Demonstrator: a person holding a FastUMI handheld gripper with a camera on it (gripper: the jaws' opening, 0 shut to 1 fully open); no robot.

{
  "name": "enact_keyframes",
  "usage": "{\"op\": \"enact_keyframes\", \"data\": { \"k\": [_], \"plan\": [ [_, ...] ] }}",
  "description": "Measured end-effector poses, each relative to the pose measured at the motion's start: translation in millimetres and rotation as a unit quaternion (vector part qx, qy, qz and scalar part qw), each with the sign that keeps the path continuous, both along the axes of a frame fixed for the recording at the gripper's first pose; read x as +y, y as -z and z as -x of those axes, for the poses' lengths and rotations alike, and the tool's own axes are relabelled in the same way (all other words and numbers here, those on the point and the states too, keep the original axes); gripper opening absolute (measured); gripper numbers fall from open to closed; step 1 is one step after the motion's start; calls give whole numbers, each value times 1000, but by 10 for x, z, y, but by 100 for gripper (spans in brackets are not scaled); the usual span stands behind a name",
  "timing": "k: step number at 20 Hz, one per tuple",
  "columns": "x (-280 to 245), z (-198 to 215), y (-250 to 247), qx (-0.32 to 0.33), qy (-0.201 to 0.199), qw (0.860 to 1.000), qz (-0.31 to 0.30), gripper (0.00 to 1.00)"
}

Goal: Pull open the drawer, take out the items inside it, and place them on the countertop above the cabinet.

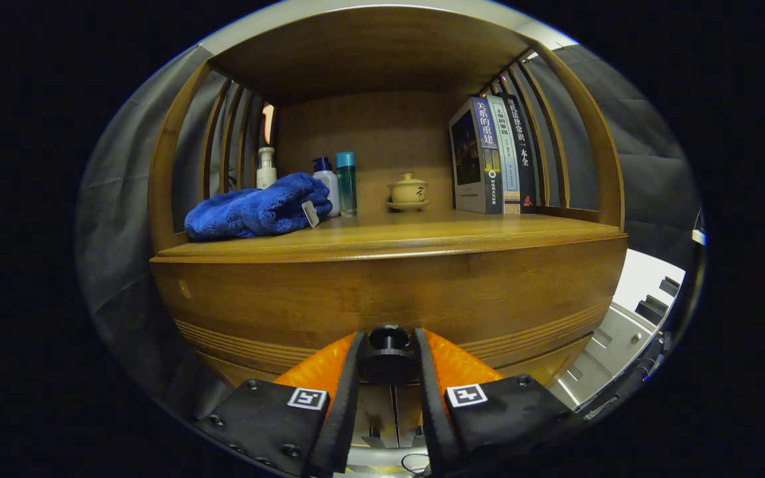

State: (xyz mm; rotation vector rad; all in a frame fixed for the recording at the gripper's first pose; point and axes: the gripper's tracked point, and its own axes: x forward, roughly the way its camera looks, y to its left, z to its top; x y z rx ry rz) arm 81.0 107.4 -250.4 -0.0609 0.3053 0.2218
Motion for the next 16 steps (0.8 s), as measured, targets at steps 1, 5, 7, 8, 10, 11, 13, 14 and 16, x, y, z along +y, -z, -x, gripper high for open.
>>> {"op": "enact_keyframes", "data": {
  "k": [1, 5, 7, 8, 10, 11, 13, 14, 16],
  "plan": [
    [-3, 8, 1, 1, 2, 1000, -3, 49],
    [-4, 41, 2, 6, 9, 1000, -8, 38],
    [-27, 110, -10, 3, 12, 1000, -3, 38],
    [-36, 157, -7, 4, 13, 1000, -1, 38],
    [-52, 248, -18, 7, 12, 1000, -4, 38],
    [-66, 294, -27, 9, 12, 1000, -4, 38],
    [-100, 399, -30, 13, 20, 1000, -9, 38],
    [-111, 446, -37, 15, 23, 1000, -10, 38],
    [-129, 523, -52, 13, 26, 1000, -7, 38]
  ]
}}
